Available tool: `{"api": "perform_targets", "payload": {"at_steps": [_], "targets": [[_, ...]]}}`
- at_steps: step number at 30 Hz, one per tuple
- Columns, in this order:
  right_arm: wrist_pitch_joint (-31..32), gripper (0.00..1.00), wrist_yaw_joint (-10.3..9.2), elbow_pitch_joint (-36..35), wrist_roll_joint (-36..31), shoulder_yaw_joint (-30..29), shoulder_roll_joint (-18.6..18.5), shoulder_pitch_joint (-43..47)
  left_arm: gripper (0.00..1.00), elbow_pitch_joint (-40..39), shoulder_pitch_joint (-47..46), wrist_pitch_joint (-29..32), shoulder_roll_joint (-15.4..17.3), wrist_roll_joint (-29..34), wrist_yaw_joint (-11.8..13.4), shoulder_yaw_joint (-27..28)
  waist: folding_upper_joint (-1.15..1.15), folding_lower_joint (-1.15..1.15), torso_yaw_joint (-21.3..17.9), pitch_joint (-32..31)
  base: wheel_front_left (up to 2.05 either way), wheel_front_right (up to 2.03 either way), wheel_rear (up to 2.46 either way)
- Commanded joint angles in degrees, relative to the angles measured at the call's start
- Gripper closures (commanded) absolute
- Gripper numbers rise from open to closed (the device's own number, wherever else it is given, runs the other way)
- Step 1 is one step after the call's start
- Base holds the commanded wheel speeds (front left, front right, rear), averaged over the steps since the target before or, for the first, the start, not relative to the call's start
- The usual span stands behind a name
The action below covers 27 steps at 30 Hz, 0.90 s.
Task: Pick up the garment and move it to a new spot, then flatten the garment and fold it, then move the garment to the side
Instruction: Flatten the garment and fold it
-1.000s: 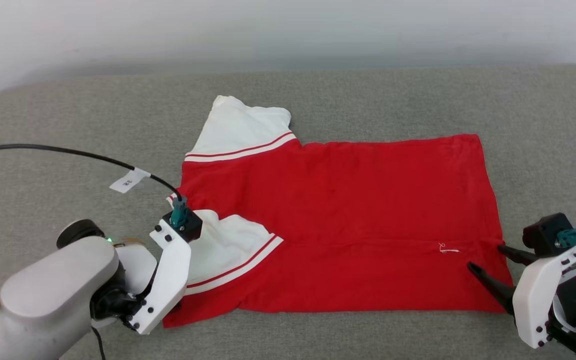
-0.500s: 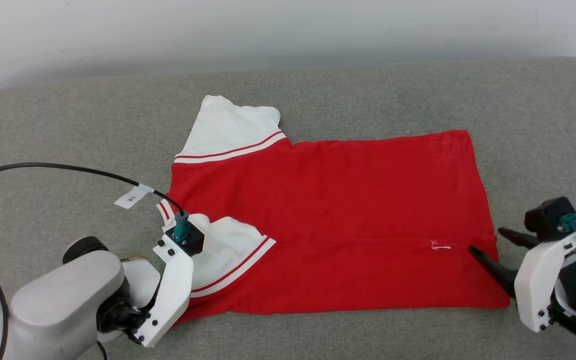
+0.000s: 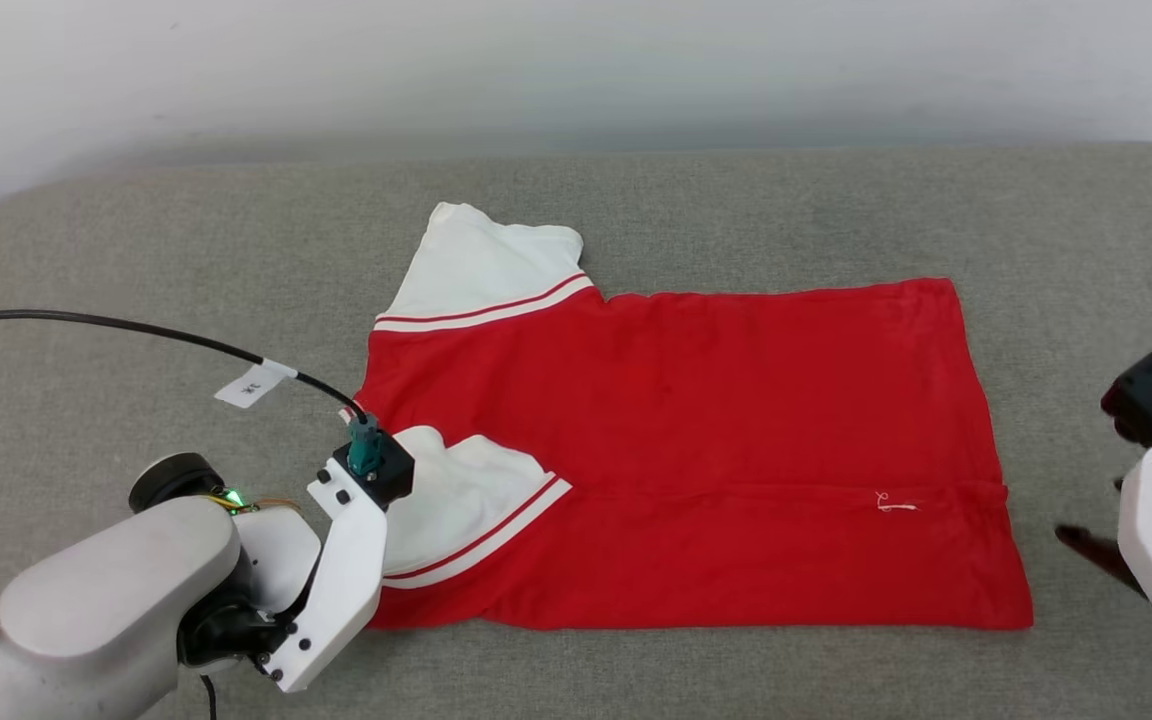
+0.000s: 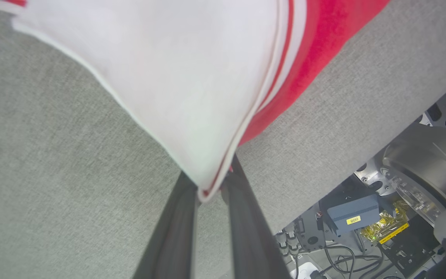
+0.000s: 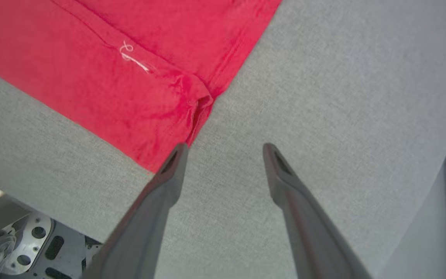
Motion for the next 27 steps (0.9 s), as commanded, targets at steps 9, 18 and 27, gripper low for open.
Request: {"api": "perform_targets", "payload": {"at_steps": [9,18,27], "targets": [[5.7,0.00,-0.04,3.9,3.3,2.9,2.1,2.2,1.00,-2.3,-1.3,-0.2,-0.6,1.8,0.0,0.0,0.00,0.00,2.4,3.1,0.00,0.00,0.00],[2.9,0.00,-0.04,9.3,4.2,7.3,7.7,5.8,1.00,-2.4,-1.7,-1.3,-0.5,1.9,0.0,0.0,0.00,0.00,3.3,5.3,0.00,0.00,0.00],[-1.1,1.00,-0.04,8.4,6.7,7.8,4.8,2.4,1.00,-1.1,0.7,-2.9,0.3,0.4,0.0,0.0,0.00,0.00,1.9,2.2,0.00,0.00,0.00]]}}
